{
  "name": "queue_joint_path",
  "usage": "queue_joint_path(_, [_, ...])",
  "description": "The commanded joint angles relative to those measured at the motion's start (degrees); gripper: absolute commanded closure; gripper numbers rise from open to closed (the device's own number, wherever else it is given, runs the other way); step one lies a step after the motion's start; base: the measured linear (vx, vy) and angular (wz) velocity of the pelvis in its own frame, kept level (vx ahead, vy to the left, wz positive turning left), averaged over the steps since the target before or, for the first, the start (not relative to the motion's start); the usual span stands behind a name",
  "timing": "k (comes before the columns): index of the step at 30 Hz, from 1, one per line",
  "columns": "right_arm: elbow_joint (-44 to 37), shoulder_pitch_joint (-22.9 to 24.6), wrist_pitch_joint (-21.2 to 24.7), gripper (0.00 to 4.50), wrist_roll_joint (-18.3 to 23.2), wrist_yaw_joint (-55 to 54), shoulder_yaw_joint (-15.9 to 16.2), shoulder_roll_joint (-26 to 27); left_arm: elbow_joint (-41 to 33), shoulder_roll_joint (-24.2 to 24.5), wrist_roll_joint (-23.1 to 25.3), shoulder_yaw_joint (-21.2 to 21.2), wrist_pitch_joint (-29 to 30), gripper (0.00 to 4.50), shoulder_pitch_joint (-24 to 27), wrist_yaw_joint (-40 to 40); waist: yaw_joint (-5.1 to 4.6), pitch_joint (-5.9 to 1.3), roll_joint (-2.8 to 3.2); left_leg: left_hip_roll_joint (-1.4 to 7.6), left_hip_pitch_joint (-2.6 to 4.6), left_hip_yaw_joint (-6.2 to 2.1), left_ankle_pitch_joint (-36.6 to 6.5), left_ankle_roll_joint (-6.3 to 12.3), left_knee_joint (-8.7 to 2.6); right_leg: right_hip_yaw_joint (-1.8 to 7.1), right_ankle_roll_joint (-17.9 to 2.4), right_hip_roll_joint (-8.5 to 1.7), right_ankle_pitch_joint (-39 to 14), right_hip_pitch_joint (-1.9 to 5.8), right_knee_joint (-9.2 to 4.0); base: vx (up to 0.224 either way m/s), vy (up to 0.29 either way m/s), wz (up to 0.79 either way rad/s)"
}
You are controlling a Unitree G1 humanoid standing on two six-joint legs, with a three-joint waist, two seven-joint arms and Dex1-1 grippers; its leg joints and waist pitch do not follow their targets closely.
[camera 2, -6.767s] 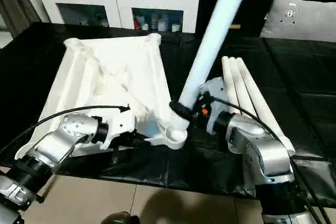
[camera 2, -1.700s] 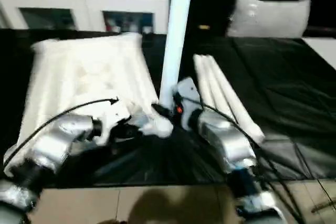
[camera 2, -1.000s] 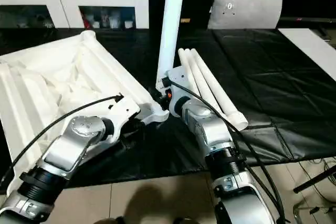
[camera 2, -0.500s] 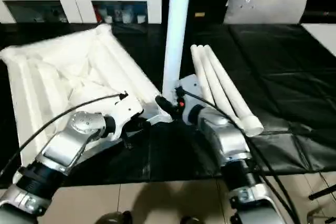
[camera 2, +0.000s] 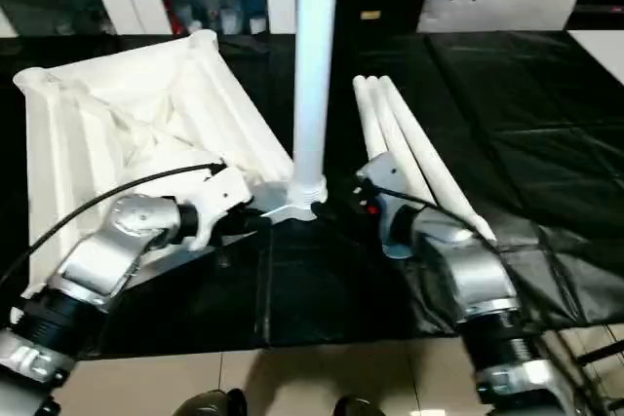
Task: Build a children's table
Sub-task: Rotate leg to tighten
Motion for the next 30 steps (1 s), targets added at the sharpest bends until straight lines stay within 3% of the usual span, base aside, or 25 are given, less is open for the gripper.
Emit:
queue_joint_path(1, [-1.35, 0.11, -1.42, 0.05, 0.14, 3.41, 0.69, -1.23, 3.84, 2.24, 1.77, -3.82, -1.37, 4.50, 1.48, -3.37, 0.16, -4.35, -0.42, 3.78, 0.76, -1.36, -12.25, 3.83, -3.05, 3.46, -10.82, -4.49, -15.77, 3.03, -4.06, 0.000, 0.000, 0.00])
queue_joint_path(4, [-1.46, -0.48, -2.87, 0.05, 0.12, 6.61, 1.26, -2.52, 5.04, 3.40, 1.94, -4.83, -4.75, 4.50, 0.94, -6.31, 0.27, -4.41, -0.41, 3.89, 0.93, -1.39, -12.85, 3.46, -3.06, 3.50, -10.40, -4.46, -16.42, 2.89, -4.09, 0.000, 0.000, 0.00])
queue_joint_path(10, [0.88, -2.44, -7.18, 0.05, -1.10, 12.37, 4.01, -3.63, 6.61, 5.86, 3.04, -8.19, -11.85, 4.50, 0.08, -13.12, 0.51, -4.89, -0.46, 4.01, 0.92, -1.31, -10.45, 4.30, -2.65, 3.49, -12.65, -4.48, -10.61, 2.96, -3.10, 0.000, 0.000, 0.00])
queue_joint_path(16, [2.36, -3.39, -8.39, 0.05, -0.17, 16.76, 4.80, -3.02, 7.11, 5.89, 3.13, -9.51, -14.28, 4.50, -0.39, -15.84, 1.13, -5.24, -0.73, 4.24, 1.17, -1.27, -11.23, 3.87, -2.59, 3.43, -13.32, -4.45, -9.62, 3.00, -2.81, 0.000, 0.000, 0.00])
queue_joint_path(23, [5.39, -4.59, -10.38, 0.70, -0.69, 18.99, 5.80, -2.35, 8.46, 5.43, 3.61, -10.28, -16.41, 4.50, -1.13, -17.04, 1.53, -5.13, -0.86, 4.10, 1.18, -1.45, -15.75, 1.58, -2.65, 3.51, -11.57, -4.79, -16.89, 2.79, -3.37, 0.000, 0.000, 0.00])
queue_joint_path(30, [7.72, -5.03, -11.30, 1.22, -1.79, 20.67, 6.94, -1.54, 9.08, 5.38, 3.86, -10.59, -17.23, 4.50, -1.24, -17.48, 1.59, -5.69, -0.96, 4.10, 1.08, -1.44, -13.32, 2.01, -2.45, 3.44, -12.20, -4.58, -12.84, 2.95, -2.76, 0.000, 0.000, 0.00])
